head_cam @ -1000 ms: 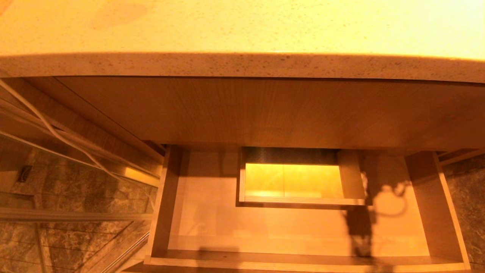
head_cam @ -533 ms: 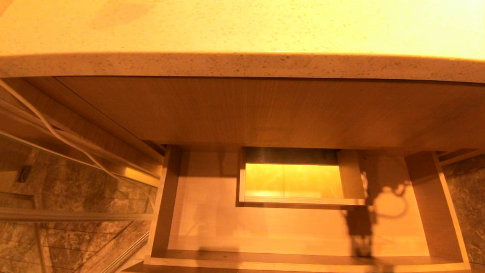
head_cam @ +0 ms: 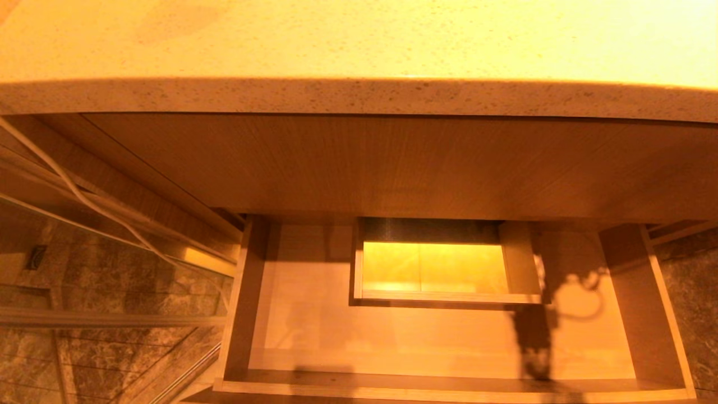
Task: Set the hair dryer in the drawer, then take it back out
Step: Pick up the hairdryer
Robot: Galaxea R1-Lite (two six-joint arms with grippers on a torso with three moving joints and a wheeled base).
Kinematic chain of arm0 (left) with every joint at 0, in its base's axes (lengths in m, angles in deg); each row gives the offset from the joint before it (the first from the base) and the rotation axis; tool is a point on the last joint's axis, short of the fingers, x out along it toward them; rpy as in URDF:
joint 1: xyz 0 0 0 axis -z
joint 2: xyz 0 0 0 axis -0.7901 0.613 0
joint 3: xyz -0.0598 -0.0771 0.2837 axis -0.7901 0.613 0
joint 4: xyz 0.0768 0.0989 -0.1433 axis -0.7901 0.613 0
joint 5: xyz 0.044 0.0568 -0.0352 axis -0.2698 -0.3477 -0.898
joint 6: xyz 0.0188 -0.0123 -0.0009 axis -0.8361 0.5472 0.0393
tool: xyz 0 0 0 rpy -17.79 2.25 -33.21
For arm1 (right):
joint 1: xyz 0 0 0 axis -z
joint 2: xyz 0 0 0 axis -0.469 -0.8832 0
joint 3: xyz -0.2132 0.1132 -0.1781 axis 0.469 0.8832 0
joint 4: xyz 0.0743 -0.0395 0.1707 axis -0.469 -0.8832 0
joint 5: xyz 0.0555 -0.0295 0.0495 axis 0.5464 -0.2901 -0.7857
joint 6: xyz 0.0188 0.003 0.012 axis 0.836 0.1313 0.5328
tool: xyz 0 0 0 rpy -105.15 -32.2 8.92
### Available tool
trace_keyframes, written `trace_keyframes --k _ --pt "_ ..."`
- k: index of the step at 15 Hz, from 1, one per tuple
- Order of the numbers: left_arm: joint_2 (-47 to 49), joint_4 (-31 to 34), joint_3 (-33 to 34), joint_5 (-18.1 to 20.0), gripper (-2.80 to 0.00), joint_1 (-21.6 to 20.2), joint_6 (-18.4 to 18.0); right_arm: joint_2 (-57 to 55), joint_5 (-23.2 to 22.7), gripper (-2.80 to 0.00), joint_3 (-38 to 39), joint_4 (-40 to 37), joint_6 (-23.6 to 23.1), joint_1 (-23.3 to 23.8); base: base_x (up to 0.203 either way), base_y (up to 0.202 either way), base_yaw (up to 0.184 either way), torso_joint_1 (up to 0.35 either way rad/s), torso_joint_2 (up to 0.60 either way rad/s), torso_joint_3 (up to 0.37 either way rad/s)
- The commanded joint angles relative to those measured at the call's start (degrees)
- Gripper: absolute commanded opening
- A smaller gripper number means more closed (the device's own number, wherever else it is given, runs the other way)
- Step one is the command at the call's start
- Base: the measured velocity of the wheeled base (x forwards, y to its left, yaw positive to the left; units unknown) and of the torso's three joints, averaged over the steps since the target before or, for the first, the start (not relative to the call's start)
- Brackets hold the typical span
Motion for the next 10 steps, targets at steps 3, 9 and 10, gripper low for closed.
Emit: trace_keyframes --k 3,9,10 --pt "0.0 0.0 0.1 0.0 -2.8 0.0 0.0 -0.2 -0.1 0.0 0.2 -1.2 0.3 -0.1 0.0 0.0 0.0 0.0 0.0 0.0" --pt "0.0 0.0 0.1 0.0 -2.8 0.0 0.0 -1.7 0.0 0.0 -0.3 -5.4 5.7 0.0 0.0 0.0 0.0 0.0 0.0 0.0" --pt "0.0 0.0 0.1 0.0 -2.8 0.0 0.0 -2.0 0.0 0.0 -0.4 -6.0 5.7 0.0 0.0 0.0 0.0 0.0 0.0 0.0"
